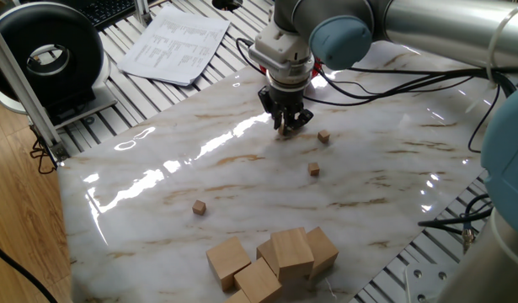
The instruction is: Stack the blocks into a pyramid shape
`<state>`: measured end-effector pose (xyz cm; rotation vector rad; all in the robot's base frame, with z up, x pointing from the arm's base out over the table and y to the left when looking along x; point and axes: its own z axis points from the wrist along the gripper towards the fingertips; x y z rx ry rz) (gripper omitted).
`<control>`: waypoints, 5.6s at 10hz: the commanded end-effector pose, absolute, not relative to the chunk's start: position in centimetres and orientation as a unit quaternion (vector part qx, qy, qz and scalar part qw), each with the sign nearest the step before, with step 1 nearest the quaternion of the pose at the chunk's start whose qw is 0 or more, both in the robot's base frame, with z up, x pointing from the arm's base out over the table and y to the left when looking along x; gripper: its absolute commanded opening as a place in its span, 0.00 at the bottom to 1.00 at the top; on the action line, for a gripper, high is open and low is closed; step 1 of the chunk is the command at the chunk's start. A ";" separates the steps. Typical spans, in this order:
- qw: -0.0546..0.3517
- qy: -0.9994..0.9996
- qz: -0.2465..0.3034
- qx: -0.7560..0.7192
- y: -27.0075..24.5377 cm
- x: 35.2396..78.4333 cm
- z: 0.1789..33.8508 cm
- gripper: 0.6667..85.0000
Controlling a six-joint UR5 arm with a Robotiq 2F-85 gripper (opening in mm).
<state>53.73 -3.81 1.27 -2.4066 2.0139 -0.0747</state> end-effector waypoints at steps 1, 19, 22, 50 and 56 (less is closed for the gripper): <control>0.004 0.644 -0.020 -0.764 -3.8 53.7 1.3 0.31; 0.000 0.640 -0.017 -0.768 -4.1 53.5 1.4 0.32; 0.004 0.630 -0.012 -0.776 -3.7 53.6 1.4 0.51; 0.037 0.635 -0.039 -0.770 -9.7 54.1 1.6 0.35; 0.036 0.638 -0.041 -0.768 -9.8 54.2 1.6 0.32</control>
